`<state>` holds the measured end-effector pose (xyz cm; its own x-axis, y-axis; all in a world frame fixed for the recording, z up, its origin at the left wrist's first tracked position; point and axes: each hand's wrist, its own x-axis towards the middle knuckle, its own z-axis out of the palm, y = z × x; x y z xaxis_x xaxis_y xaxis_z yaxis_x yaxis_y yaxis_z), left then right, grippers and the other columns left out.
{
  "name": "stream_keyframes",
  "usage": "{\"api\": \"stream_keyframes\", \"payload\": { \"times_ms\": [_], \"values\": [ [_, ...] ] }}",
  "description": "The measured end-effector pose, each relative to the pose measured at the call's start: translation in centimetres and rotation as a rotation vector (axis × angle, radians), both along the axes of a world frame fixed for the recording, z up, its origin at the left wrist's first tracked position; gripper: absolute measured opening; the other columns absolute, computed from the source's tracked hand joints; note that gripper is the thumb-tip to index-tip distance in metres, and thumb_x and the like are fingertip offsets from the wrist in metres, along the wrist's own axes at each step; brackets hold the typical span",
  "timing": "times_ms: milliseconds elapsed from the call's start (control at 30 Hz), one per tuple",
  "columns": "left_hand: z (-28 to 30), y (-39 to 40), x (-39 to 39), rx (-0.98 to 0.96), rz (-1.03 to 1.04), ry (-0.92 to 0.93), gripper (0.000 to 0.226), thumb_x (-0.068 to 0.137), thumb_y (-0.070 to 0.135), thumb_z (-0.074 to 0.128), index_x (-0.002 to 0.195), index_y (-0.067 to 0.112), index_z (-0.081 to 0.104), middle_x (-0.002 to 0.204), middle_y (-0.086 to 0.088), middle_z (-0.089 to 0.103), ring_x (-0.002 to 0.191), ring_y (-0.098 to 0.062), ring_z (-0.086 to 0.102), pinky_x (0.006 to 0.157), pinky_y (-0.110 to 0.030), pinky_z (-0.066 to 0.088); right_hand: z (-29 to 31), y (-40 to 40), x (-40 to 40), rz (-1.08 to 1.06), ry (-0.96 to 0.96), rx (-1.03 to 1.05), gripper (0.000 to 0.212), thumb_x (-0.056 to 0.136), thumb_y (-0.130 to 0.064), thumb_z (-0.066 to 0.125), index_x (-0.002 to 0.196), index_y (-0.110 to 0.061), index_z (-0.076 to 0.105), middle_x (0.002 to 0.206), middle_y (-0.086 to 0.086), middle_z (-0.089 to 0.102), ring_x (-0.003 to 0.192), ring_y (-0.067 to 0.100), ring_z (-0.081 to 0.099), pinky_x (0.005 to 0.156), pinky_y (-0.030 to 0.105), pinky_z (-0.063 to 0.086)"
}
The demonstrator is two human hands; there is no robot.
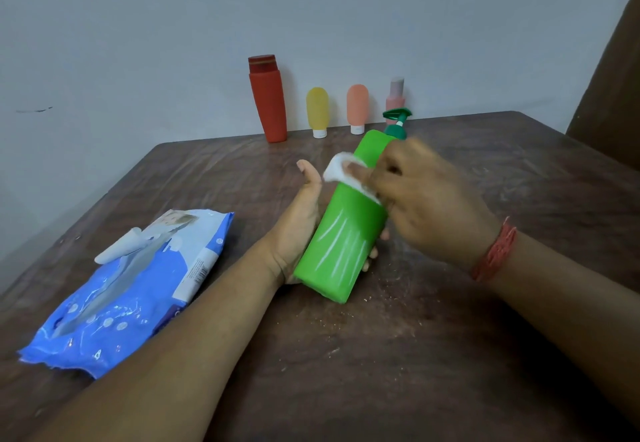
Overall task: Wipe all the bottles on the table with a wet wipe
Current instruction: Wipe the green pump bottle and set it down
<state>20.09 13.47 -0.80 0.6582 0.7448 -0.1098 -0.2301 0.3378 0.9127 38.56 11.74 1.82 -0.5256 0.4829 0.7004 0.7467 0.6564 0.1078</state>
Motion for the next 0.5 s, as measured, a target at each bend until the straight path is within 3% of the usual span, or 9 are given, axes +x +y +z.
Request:
{"api": "stream_keyframes", "payload": {
  "times_ms": [67,133,233,367,500],
  "values": [
    [-0.1,0.0,-0.1,-0.053,-0.013,-0.037,0.101,0.080,0.090,0.013,0.099,0.015,0.079,0.088,-0.019,0.068,0.081,-0.031,0.062,0.076,-0.041,0.053,-0.9,-0.9,-0.5,0.153,-0.160,-0.007,0.042,0.091,-0.011,0.052,0.131,-0.016,0.065,0.087,0.008,0.053,0.077,0.024,0.045,0.061,0.031,0.036],
    [0.0,0.0,0.0,-0.078,-0.019,-0.041,0.099,0.080,0.091,0.015,0.090,0.017,0.080,0.084,-0.015,0.069,0.078,-0.027,0.063,0.078,-0.040,0.051,-0.8,-0.8,-0.5,0.183,-0.190,0.008,0.039,0.092,-0.011,0.051,0.127,-0.016,0.068,0.086,0.008,0.054,0.075,0.024,0.045,0.063,0.030,0.033],
    [-0.1,0.0,0.0,-0.033,0.027,0.010,0.106,0.079,0.089,0.006,0.107,0.013,0.074,0.095,-0.024,0.066,0.078,-0.035,0.062,0.071,-0.041,0.055,0.0,-0.1,-0.3,0.023,0.029,0.012,0.041,0.104,-0.023,0.034,0.124,-0.014,0.069,0.084,0.010,0.054,0.075,0.029,0.048,0.057,0.040,0.045],
    [-0.7,-0.1,-0.8,-0.043,0.129,0.064,0.079,0.081,0.086,0.030,0.093,0.015,0.064,0.078,-0.005,0.069,0.073,-0.020,0.065,0.073,-0.033,0.054,-1.2,-1.6,-1.2,0.225,-0.199,-0.001,0.038,0.093,-0.009,0.050,0.127,-0.013,0.067,0.084,0.009,0.055,0.073,0.025,0.045,0.061,0.033,0.035],
    [0.4,-0.2,-0.2,-0.133,0.117,0.054,0.100,0.082,0.087,0.011,0.112,0.009,0.066,0.090,-0.021,0.068,0.076,-0.032,0.064,0.072,-0.040,0.055,0.0,-0.5,-0.8,0.032,-0.026,0.031,0.037,0.092,-0.007,0.053,0.124,-0.014,0.069,0.085,0.010,0.055,0.074,0.029,0.048,0.059,0.033,0.035]
  ]
}}
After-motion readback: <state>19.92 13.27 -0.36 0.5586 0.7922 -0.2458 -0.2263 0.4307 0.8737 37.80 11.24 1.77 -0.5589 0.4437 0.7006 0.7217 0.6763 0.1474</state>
